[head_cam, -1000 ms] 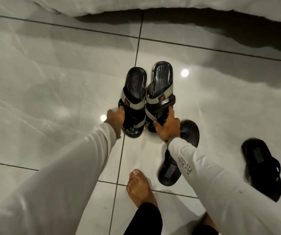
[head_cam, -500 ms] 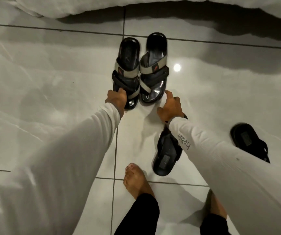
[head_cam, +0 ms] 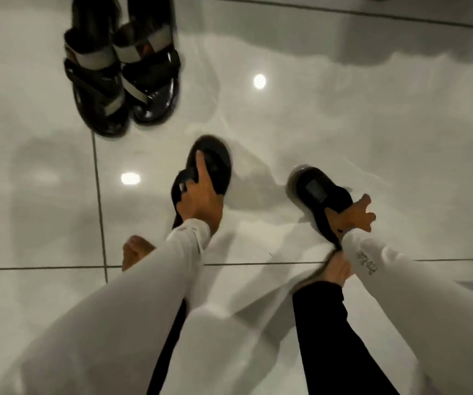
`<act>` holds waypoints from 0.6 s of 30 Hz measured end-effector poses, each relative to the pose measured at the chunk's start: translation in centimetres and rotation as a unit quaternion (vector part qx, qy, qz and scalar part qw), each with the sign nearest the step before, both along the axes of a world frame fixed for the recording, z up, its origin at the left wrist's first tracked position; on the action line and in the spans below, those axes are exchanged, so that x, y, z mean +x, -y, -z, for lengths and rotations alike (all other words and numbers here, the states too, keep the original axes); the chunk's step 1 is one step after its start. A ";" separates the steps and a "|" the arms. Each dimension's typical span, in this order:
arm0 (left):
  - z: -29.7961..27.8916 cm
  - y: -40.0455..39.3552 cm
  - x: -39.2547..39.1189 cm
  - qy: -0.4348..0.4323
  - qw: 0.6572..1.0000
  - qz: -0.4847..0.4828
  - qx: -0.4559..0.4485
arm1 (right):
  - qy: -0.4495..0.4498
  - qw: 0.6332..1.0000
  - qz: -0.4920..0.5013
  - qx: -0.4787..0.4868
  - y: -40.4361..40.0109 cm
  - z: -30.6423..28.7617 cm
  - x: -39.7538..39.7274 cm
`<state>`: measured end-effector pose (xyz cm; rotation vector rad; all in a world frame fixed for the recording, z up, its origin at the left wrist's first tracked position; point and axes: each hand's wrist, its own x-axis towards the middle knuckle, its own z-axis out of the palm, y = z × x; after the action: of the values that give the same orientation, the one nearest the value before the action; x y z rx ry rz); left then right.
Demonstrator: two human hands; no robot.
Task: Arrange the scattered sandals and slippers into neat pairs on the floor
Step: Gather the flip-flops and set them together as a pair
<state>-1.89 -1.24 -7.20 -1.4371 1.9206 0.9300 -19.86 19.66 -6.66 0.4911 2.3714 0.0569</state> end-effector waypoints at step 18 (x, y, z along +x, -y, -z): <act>1.2 -5.0 -20.1 -0.141 0.983 -0.106 0.060 | -0.030 0.966 -0.249 -0.065 -7.4 -1.4 -12.6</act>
<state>-22.03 3.80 -8.44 -1.5255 1.8913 1.3897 -32.44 27.02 -5.30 -0.1753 2.4826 0.1150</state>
